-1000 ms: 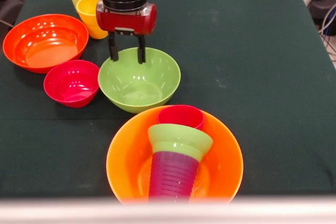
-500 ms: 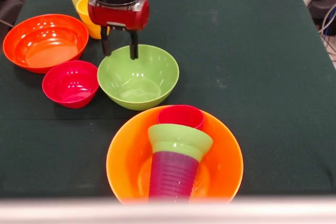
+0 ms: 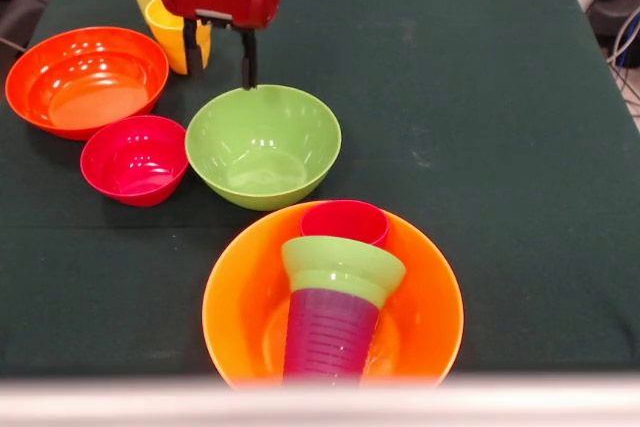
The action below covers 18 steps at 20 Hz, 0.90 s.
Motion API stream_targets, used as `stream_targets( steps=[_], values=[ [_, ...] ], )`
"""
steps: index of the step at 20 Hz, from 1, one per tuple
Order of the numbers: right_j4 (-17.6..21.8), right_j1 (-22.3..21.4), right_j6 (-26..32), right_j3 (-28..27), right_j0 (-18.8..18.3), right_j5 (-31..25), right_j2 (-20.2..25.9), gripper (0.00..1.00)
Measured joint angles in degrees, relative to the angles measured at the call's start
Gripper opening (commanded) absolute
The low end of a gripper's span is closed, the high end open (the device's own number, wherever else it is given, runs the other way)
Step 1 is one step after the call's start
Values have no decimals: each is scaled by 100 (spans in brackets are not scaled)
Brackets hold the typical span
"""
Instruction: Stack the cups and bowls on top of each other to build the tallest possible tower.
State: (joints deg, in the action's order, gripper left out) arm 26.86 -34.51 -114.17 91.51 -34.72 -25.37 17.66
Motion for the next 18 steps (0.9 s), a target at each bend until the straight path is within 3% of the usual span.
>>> stream_targets(
  steps=[7, 18],
  values=[
    [-26, 18, 0, 60, 2, 66, -30, 100],
    [-26, 478, 0, 51, 39, 226, -331, 100]
  ],
)
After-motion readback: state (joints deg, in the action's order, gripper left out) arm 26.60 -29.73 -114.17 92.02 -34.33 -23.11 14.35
